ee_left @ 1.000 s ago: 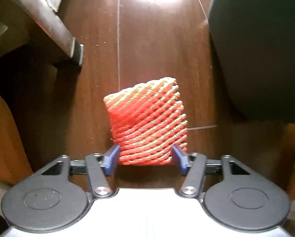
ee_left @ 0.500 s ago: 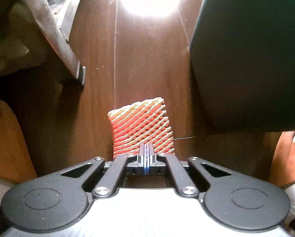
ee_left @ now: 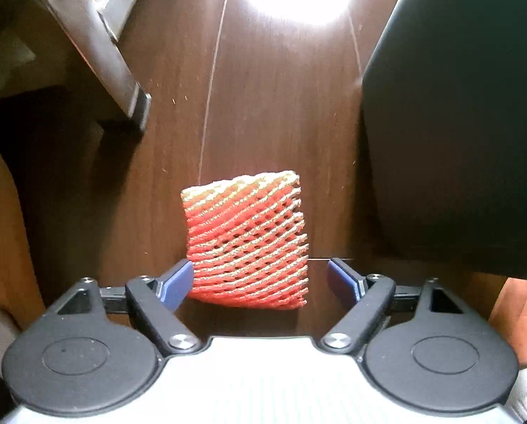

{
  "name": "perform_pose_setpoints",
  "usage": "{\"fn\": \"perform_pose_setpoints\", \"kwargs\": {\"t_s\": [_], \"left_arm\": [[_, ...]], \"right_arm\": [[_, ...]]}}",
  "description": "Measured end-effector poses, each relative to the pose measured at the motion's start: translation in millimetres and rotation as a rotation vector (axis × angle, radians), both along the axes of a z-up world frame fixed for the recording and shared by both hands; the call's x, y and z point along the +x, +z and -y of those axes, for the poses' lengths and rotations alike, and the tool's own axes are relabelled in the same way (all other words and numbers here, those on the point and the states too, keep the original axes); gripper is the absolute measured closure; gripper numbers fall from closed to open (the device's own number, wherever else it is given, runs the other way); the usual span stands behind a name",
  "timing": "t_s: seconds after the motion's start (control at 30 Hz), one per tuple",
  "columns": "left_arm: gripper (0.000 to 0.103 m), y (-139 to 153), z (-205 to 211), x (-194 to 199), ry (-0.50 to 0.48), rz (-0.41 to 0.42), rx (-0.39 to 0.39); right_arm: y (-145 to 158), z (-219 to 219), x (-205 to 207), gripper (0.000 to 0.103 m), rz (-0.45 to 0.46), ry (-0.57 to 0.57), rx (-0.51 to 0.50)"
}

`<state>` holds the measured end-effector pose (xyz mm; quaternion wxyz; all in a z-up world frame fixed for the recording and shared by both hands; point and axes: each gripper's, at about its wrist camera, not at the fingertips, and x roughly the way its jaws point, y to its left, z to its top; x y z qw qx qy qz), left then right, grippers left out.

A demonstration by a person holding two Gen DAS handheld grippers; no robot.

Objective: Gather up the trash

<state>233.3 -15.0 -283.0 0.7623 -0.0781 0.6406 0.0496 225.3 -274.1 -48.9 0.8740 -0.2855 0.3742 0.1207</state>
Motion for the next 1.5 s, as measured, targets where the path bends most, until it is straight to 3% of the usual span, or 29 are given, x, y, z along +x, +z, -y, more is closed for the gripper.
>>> {"fn": "perform_pose_setpoints", "kwargs": {"t_s": [0.17,0.33,0.43,0.6,0.67,0.77,0.93,1.1,1.2,1.5], "left_arm": [[0.020,-18.8,4.0,4.9,0.006,-0.034,0.019],[0.025,-19.6,7.9,6.1,-0.020,-0.019,0.057],[0.037,-18.3,3.7,4.9,-0.008,-0.013,0.067],[0.076,-12.1,-8.9,-1.0,0.013,-0.004,0.103],[0.082,-7.6,-16.4,-4.4,0.016,0.001,0.087],[0.083,6.1,-22.6,-12.7,0.003,0.015,0.084],[0.083,54.0,3.9,-29.1,-0.138,0.045,0.112],[0.083,135.8,25.6,-60.9,-0.331,0.148,0.033],[0.083,181.1,21.9,-82.1,-0.360,0.187,-0.036],[0.083,278.7,35.5,-112.9,-0.427,0.360,-0.120]], "right_arm": [[-0.1,0.3,0.3,0.093,-0.004,-0.003,0.003],[0.1,0.3,0.9,0.093,-0.003,-0.004,0.005],[0.7,-0.6,0.6,0.093,-0.001,-0.002,0.005],[0.8,-1.2,0.0,0.093,0.002,0.000,0.003],[0.9,-1.0,0.1,0.093,0.002,-0.001,0.003],[0.7,-0.4,1.1,0.093,0.003,-0.006,0.004],[-0.8,0.7,2.5,0.092,0.005,-0.015,0.004],[1.7,-3.0,-1.3,0.093,0.020,0.001,0.010],[4.8,-9.7,-7.0,0.094,0.043,0.036,0.000],[11.6,-32.7,-16.6,0.094,0.097,0.102,-0.045]]}}
